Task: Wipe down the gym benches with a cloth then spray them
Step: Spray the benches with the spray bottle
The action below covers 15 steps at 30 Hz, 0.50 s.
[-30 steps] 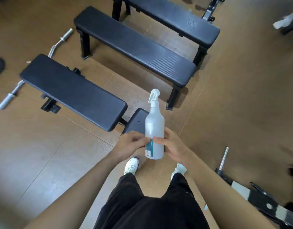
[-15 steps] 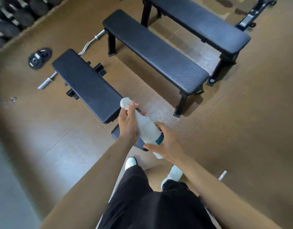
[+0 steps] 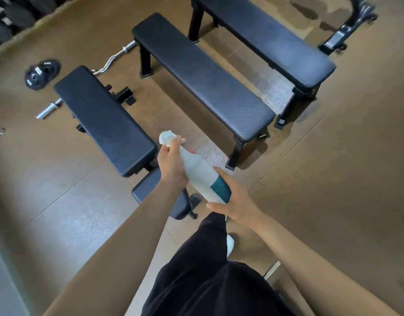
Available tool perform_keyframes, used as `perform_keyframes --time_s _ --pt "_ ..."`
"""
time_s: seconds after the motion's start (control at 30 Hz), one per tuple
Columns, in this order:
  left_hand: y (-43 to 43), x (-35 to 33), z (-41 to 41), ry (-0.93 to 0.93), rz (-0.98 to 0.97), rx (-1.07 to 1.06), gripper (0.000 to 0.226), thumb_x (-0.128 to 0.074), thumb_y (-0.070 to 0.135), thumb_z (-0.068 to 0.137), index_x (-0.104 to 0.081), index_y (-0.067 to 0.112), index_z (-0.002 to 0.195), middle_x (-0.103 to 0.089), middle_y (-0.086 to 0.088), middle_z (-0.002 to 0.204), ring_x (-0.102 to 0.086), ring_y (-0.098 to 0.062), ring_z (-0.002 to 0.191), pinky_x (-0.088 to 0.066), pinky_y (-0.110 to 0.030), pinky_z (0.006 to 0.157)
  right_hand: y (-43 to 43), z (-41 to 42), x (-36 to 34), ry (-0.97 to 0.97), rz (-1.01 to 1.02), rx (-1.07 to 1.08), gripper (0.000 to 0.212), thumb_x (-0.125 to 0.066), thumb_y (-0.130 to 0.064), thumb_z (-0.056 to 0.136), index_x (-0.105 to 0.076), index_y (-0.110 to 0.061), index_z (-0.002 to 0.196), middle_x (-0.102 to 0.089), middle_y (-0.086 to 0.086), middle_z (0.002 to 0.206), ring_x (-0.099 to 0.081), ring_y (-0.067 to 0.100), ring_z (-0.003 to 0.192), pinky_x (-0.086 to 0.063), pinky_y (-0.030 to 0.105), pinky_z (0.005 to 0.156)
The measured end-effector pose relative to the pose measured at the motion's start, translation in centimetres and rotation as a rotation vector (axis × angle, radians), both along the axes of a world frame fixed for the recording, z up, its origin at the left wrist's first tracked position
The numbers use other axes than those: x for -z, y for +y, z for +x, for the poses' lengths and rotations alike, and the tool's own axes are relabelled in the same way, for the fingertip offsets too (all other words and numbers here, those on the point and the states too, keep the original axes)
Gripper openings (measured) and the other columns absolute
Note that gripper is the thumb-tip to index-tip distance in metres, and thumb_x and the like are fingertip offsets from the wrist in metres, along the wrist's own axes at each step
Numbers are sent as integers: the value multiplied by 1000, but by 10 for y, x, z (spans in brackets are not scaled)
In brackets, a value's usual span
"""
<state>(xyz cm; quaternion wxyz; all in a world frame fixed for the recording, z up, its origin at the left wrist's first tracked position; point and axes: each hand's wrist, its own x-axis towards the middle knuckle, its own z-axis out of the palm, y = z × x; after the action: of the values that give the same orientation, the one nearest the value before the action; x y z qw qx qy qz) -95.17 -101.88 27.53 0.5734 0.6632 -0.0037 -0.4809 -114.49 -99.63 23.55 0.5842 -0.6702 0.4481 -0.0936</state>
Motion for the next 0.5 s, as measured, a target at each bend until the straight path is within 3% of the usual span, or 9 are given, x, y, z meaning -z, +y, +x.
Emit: perform_keyframes --time_s 0.07,0.13,0.2,0.27,0.4,0.5 --pt "-26 5 -4 10 -7 -5 21 -67 31 93 -66 13 105 -67 -4 75 -69 -17 67 -60 -38 68 -29 -6 0 30 12 -11 85 -83 -32 80 -29 -49 144 -41 -37 128 -38 -21 121 -44 3 92" --pt "-54 11 -7 -2 -23 -3 23 -71 30 90 -66 14 107 -70 3 71 -70 -16 71 -60 -38 70 -61 -9 -1 62 10 -33 85 -83 -33 81 -28 -46 145 -38 -37 131 -37 -24 119 -38 -1 90" --pt "-84 18 -7 -10 -25 -14 22 -77 30 83 -68 20 99 -72 3 75 -71 -20 77 -61 -43 78 -92 -9 -1 94 -4 -40 89 -83 -35 80 -28 -43 149 -41 -31 139 -39 -14 125 -37 8 99" --pt "-112 24 -7 -2 -4 -30 24 -79 27 82 -67 15 99 -72 -2 75 -71 -20 73 -61 -39 73 -122 -9 -2 131 -24 -43 94 -83 -38 79 -27 -39 154 -40 -21 149 -38 -3 133 -38 22 108" --pt "-164 24 -3 58 49 -107 24 -73 14 87 -63 5 107 -70 1 61 -68 -14 58 -56 -26 55 -182 -8 -8 156 -44 -63 93 -84 -36 78 -28 -46 152 -43 -23 143 -42 -1 131 -42 24 106" --pt "-192 26 -3 -8 39 -143 29 -76 15 84 -65 7 111 -73 0 73 -71 -12 65 -59 -28 60 -217 -6 -9 161 -12 -88 92 -85 -38 77 -29 -49 150 -43 -31 135 -43 0 130 -45 26 106"
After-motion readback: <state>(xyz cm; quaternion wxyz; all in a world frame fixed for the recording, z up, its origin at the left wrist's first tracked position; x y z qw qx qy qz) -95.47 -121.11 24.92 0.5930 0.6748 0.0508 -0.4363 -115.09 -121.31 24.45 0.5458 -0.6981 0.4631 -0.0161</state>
